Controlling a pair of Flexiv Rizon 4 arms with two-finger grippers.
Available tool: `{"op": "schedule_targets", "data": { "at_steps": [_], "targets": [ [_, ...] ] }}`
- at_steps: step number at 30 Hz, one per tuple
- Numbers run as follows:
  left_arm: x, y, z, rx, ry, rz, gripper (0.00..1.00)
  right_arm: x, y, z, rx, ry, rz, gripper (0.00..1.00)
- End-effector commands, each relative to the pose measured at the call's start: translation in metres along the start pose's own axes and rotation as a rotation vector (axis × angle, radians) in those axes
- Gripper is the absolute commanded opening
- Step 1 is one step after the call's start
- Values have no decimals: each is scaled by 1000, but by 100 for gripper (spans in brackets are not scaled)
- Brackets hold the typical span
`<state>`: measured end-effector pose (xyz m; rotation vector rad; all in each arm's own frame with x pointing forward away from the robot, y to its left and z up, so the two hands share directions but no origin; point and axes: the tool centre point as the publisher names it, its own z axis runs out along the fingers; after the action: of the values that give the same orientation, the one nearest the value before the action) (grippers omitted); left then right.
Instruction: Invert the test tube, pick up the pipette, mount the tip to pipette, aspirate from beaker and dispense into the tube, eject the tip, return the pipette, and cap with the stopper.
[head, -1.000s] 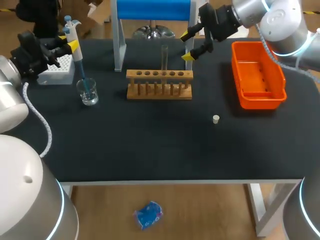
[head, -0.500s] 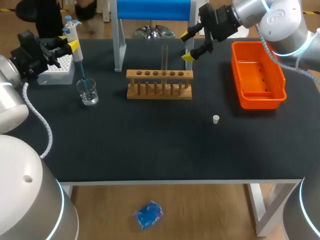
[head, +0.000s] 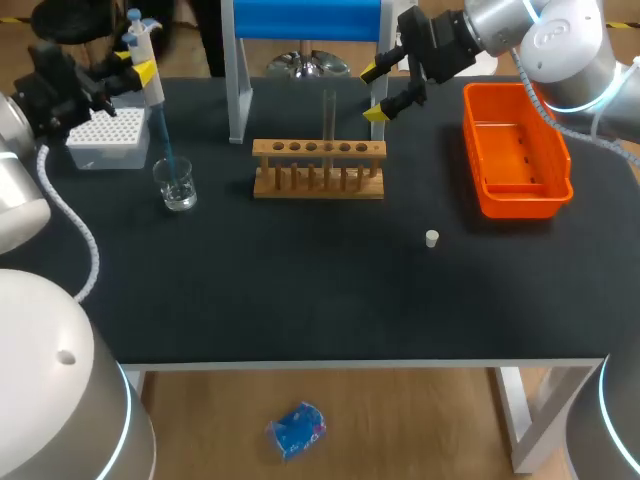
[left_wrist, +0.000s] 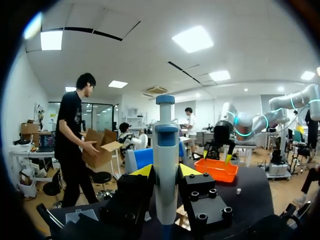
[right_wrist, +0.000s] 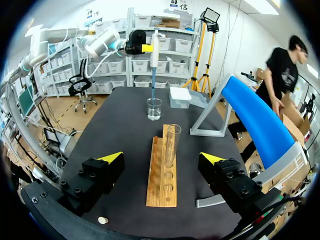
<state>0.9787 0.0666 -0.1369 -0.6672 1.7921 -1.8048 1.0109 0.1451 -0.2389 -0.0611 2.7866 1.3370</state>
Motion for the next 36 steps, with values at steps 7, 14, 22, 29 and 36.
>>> {"op": "schedule_targets", "data": {
  "at_steps": [7,14,22,29,36],
  "targets": [
    [18,-80,2,-39,10,31,0,-1,0,0,1,1,-1,100],
    [31,-132,16,-34,71,98,0,-1,0,0,1,1,-1,100],
    [62,-172,47,-39,209,121,0,-1,0,0,1,1,-1,100],
    [107,-190,78,-37,411,116,0,-1,0,0,1,1,-1,100],
    [143,-187,109,-40,555,117,0,-1,0,0,1,1,-1,100]
  ]
}}
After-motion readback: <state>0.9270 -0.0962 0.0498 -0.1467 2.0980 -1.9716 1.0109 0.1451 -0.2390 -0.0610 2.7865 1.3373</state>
